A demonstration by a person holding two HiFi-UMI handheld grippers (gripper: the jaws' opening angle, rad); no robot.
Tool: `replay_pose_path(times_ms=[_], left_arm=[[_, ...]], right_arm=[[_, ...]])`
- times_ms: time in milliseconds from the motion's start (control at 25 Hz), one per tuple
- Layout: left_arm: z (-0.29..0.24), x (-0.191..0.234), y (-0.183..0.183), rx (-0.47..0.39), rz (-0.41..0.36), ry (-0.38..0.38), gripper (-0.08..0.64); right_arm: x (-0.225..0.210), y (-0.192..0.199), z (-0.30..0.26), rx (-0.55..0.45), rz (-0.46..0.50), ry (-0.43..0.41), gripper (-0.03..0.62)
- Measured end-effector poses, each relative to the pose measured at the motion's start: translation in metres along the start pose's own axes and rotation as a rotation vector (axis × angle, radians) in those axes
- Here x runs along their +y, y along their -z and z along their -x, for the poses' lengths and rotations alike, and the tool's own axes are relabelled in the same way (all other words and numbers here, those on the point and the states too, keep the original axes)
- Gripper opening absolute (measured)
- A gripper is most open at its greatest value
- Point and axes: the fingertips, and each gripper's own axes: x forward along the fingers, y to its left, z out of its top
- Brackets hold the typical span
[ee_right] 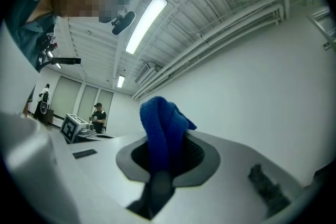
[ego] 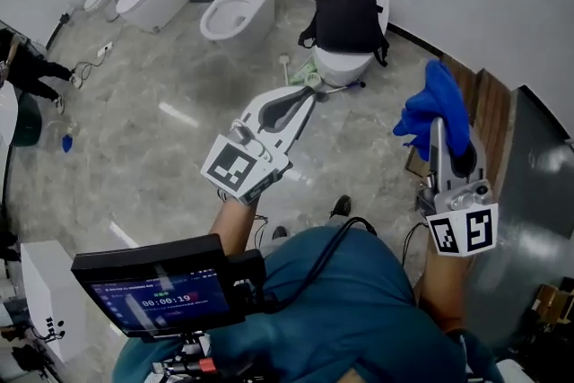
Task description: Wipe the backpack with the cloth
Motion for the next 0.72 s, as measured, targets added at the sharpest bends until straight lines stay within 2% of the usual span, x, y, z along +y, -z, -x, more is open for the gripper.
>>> replay_pose_path(times_ms=[120,200,440,600,720], left_arm=[[0.062,-0.019,-0.013,0.011,0.008,0.051,0.017],[0.088,-0.029,-0.016,0.024,0.004,0.087,0.017],[0.132,-0.058,-0.018,0.045,-0.006,0.173,0.017],[0.152,-0.088,-0.023,0.032,-0.008,0.212,0.017],[0.159,-0.103,-0.022,0.036,-0.001,0.211,0.017]], right_arm=[[0.056,-0.015,0.030,0.000,-0.013,0.044,0.054],[0.077,-0.021,0.047,0.011,-0.032,0.079,0.054],[0.117,-0.034,0.094,0.038,-0.026,0.150,0.054],[0.139,-0.036,0.120,0.041,-0.033,0.150,0.054],[0.142,-0.034,0.133,0.055,-0.050,0.147,0.054]])
